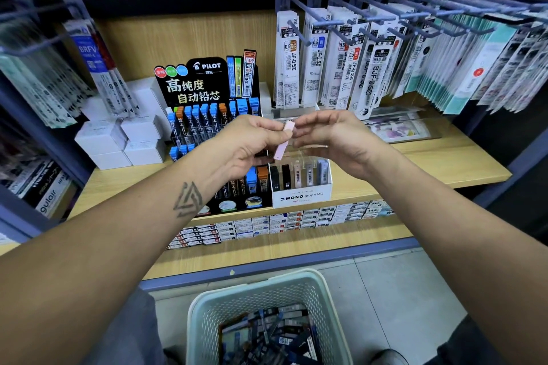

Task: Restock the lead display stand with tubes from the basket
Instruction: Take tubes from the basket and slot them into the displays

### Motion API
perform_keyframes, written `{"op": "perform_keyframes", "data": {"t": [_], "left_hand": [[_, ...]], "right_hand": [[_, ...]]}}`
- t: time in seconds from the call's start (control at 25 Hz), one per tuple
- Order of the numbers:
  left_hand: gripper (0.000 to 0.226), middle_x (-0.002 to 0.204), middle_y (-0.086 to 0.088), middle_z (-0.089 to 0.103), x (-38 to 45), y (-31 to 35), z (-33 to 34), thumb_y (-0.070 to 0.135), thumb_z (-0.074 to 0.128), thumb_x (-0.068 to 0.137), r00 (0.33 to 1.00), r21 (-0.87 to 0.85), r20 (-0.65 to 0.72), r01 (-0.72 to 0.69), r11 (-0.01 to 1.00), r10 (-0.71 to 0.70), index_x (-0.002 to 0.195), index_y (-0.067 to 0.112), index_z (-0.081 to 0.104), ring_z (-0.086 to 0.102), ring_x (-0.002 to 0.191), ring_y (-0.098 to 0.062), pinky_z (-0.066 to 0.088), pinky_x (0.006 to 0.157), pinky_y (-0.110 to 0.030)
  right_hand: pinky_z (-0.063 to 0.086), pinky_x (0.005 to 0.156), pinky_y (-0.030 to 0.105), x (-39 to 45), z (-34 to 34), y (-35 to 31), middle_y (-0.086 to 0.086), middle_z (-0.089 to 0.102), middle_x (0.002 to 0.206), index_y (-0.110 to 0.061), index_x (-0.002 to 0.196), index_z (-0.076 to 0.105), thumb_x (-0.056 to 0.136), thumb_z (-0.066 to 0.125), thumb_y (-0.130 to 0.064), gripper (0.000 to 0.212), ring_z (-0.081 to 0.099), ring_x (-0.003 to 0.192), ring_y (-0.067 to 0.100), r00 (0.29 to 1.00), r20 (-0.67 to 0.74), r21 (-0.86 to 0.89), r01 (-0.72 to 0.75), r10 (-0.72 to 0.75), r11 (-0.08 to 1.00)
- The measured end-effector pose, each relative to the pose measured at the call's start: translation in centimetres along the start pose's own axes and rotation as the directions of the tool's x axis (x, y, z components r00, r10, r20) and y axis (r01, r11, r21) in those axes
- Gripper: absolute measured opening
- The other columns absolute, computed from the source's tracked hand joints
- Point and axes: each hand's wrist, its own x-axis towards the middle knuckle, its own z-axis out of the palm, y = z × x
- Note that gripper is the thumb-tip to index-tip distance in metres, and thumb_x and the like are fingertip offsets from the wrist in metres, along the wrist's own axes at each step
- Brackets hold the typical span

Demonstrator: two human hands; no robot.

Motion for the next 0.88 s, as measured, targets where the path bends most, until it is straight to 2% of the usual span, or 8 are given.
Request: {"op": "perform_keyframes", "data": {"t": [0.08, 0.16, 0.28, 0.4, 0.48, 0.64, 0.76, 0.88], "left_hand": [[0.036, 0.093, -0.011, 0.074, -0.1, 0.2, 0.2, 0.002, 0.075, 0.084, 1.000, -0.064, -0.021, -0.021, 0.998, 0.020, 0.119, 0.002, 0.069, 0.065, 0.078, -0.015, 0.051, 0.072, -0.029], [0.030, 0.087, -0.014, 0.073, -0.2, 0.3, 0.3, -0.006, 0.073, 0.083, 0.999, -0.145, -0.004, -0.052, 0.988, 0.052, 0.112, -0.004, 0.068, 0.065, 0.070, -0.017, 0.057, 0.064, -0.025], [0.026, 0.095, -0.023, 0.072, -0.3, 0.3, 0.4, -0.013, 0.071, 0.082, 0.995, -0.198, -0.007, -0.095, 0.976, 0.096, 0.107, -0.010, 0.065, 0.069, 0.072, -0.024, 0.062, 0.068, -0.027], [0.027, 0.100, -0.029, 0.071, -0.6, 0.4, 0.3, -0.016, 0.070, 0.080, 0.992, -0.198, -0.007, -0.124, 0.972, 0.126, 0.107, -0.014, 0.065, 0.074, 0.075, -0.029, 0.063, 0.072, -0.029], [0.020, 0.097, -0.030, 0.072, -1.0, 0.5, 0.3, -0.015, 0.070, 0.080, 0.994, -0.194, 0.039, -0.095, 0.976, 0.105, 0.100, -0.016, 0.067, 0.074, 0.076, -0.030, 0.063, 0.076, -0.032], [0.020, 0.093, -0.026, 0.073, -1.2, 0.4, 0.2, -0.020, 0.071, 0.077, 0.995, -0.041, 0.015, -0.100, 0.994, 0.100, 0.095, -0.013, 0.069, 0.074, 0.078, -0.033, 0.063, 0.074, -0.037], [0.027, 0.092, -0.022, 0.071, -1.0, 0.0, 0.5, -0.024, 0.072, 0.073, 0.984, 0.122, -0.022, -0.172, 0.977, 0.176, 0.092, -0.005, 0.069, 0.073, 0.079, -0.033, 0.064, 0.073, -0.040], [0.029, 0.090, -0.017, 0.071, -0.8, -0.5, 0.8, -0.023, 0.073, 0.072, 0.977, 0.243, -0.023, -0.199, 0.949, 0.211, 0.088, 0.000, 0.070, 0.073, 0.082, -0.029, 0.063, 0.077, -0.041]], "right_hand": [[0.057, 0.080, 0.039, -0.3, 0.1, 0.2, 0.022, 0.074, 0.100, -0.001, 0.112, 0.065, 0.077, 0.069, 0.017, 0.039, 0.072, 0.090, 0.034, 0.995, 0.089, -0.019, -0.051, 0.053, 0.998], [0.059, 0.080, 0.039, -0.4, 0.3, 0.3, 0.024, 0.073, 0.102, 0.003, 0.119, 0.060, 0.077, 0.072, 0.013, 0.045, 0.073, 0.089, 0.035, 0.986, 0.143, -0.037, -0.084, 0.089, 0.996], [0.061, 0.074, 0.034, -0.4, -0.1, 0.2, 0.026, 0.073, 0.094, 0.011, 0.119, 0.058, 0.078, 0.071, 0.014, 0.043, 0.074, 0.080, 0.031, 0.988, 0.118, 0.017, -0.098, 0.095, 0.995], [0.062, 0.080, 0.032, -0.6, -0.8, 0.1, 0.025, 0.073, 0.090, 0.008, 0.100, 0.069, 0.083, 0.067, 0.010, 0.018, 0.074, 0.081, 0.029, 0.995, 0.053, 0.141, -0.097, 0.090, 0.985], [0.061, 0.079, 0.029, -0.5, -1.1, 0.2, 0.023, 0.074, 0.090, 0.007, 0.098, 0.071, 0.084, 0.065, 0.012, 0.016, 0.074, 0.082, 0.027, 0.998, -0.001, 0.161, -0.064, 0.065, 0.985], [0.059, 0.075, 0.026, -0.4, -0.8, 0.1, 0.018, 0.074, 0.087, 0.007, 0.101, 0.069, 0.080, 0.062, 0.021, 0.026, 0.073, 0.082, 0.025, 0.998, -0.052, 0.115, -0.028, 0.035, 0.993], [0.061, 0.074, 0.029, -0.3, -0.9, 0.1, 0.020, 0.074, 0.086, 0.005, 0.094, 0.068, 0.081, 0.065, 0.018, 0.019, 0.074, 0.081, 0.027, 0.992, -0.103, 0.122, -0.059, 0.071, 0.991], [0.061, 0.074, 0.029, -0.4, -1.1, 0.1, 0.018, 0.075, 0.083, 0.001, 0.092, 0.072, 0.080, 0.071, 0.012, 0.016, 0.073, 0.074, 0.024, 0.987, -0.153, -0.038, -0.057, 0.050, 0.998]]}}
